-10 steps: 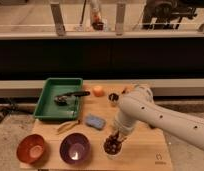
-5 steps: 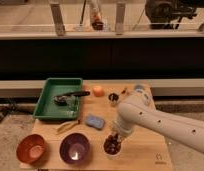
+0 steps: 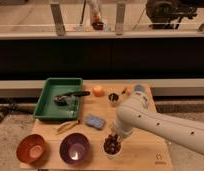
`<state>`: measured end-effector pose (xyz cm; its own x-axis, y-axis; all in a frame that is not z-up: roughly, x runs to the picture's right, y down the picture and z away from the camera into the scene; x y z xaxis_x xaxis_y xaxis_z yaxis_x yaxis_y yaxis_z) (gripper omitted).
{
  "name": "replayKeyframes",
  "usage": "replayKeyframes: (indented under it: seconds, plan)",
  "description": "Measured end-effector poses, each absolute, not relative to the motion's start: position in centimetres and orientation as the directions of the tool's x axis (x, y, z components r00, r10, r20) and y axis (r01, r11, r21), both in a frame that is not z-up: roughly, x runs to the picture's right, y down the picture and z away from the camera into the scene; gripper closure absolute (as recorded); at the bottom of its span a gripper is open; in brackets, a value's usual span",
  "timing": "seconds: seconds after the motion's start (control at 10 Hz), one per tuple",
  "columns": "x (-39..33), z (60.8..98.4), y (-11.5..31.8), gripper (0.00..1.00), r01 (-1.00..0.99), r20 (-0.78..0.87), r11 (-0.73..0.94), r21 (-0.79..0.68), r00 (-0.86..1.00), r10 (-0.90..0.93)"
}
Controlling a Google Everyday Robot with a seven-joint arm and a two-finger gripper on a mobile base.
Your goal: Place grapes in paper cup
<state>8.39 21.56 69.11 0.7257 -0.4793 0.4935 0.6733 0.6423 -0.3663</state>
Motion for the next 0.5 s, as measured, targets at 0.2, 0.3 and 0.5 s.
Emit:
replayKeyframes:
  seconds: [0.2, 0.3, 0.5]
  plan:
    - [8.2, 68.8, 21.0, 0.46, 0.677, 0.493, 0.637, -0.368, 0.723, -0.483]
    - [8.1, 68.7, 20.8, 0.37, 0.680, 0.495, 0.634, -0.367, 0.720, -0.486]
    - [8.0, 68.5, 20.4, 0.22, 0.685, 0.496, 0.632, -0.363, 0.716, -0.491]
